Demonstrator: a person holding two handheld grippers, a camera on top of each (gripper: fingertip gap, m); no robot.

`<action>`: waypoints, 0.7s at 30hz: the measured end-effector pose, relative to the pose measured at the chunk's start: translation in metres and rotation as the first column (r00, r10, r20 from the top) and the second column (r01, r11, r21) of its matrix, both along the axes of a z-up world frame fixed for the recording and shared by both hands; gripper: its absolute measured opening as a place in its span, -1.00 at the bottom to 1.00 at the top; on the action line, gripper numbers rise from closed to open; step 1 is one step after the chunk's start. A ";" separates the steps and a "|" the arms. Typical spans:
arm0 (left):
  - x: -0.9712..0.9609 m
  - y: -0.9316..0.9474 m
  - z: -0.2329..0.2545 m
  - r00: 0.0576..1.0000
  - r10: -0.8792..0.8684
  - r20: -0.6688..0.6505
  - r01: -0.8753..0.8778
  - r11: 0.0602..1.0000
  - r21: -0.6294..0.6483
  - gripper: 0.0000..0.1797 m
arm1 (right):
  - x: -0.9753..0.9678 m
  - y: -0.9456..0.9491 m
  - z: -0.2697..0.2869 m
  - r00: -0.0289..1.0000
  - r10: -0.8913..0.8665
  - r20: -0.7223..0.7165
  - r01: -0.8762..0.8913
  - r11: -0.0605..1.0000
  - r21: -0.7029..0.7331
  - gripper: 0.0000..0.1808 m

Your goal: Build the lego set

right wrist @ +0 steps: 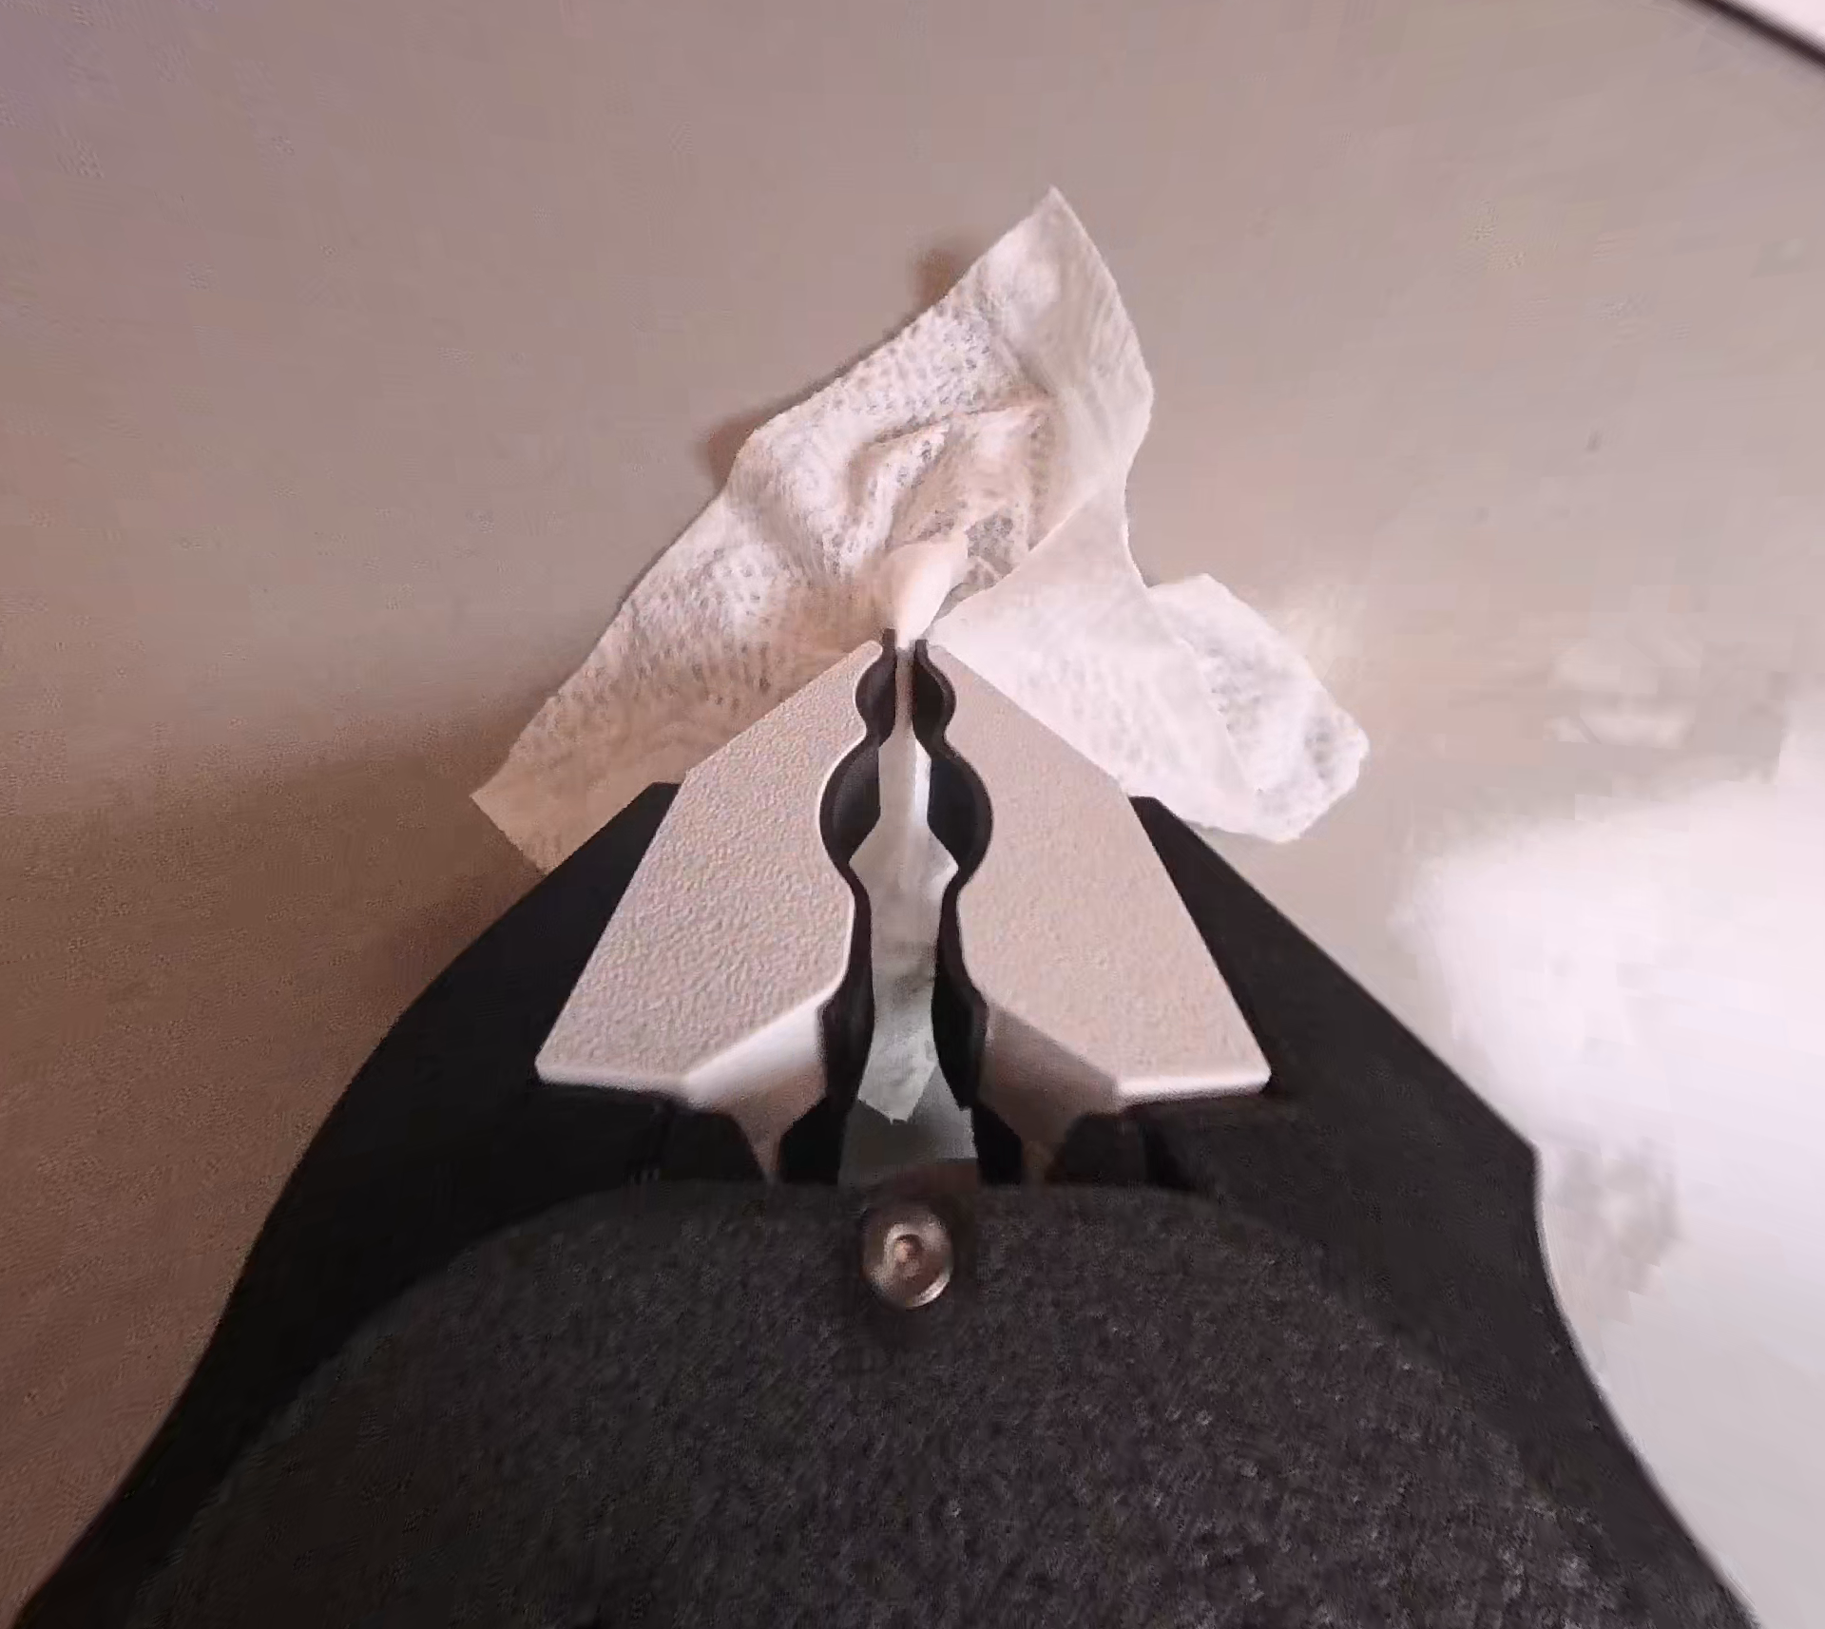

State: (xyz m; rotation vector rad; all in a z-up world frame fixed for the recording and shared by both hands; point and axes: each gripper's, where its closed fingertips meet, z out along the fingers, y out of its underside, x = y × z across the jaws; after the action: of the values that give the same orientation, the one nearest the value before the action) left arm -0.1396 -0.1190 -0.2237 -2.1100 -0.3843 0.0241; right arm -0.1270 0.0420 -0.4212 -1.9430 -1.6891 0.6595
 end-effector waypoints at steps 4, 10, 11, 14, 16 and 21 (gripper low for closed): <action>-0.005 0.000 -0.006 1.000 -0.018 0.023 0.018 1.000 0.021 -0.40 | 0.088 0.025 0.000 0.985 -0.170 0.032 0.168 0.985 0.047 -1.00; -0.015 -0.019 -0.016 0.995 -0.088 0.042 0.088 0.996 0.012 -0.40 | 0.072 0.093 0.000 0.916 -0.402 0.015 0.400 0.915 0.048 -1.00; -0.018 -0.022 -0.017 0.993 -0.106 0.043 0.106 0.994 0.010 -0.40 | 0.052 0.073 0.000 0.929 -0.371 0.015 0.370 0.928 0.044 -1.00; -0.028 -0.032 -0.015 0.987 -0.157 0.040 0.156 0.988 0.016 -0.39 | 0.015 -0.019 0.000 0.972 -0.233 0.023 0.232 0.972 0.041 -1.00; -0.040 -0.037 -0.009 0.983 -0.181 0.025 0.180 0.983 0.032 -0.39 | 0.026 -0.071 0.000 0.975 -0.222 0.023 0.221 0.975 0.029 -1.00; -0.069 -0.053 -0.002 0.971 -0.239 0.010 0.239 0.970 0.047 -0.40 | 0.136 -0.075 0.000 0.904 -0.423 0.064 0.419 0.905 0.075 -1.00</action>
State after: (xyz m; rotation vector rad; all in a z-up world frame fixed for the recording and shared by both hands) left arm -0.2083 -0.1715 -0.2260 -2.0992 -0.1357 -0.1405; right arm 0.0089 -0.0329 -0.4207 -2.2164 -1.2455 0.3664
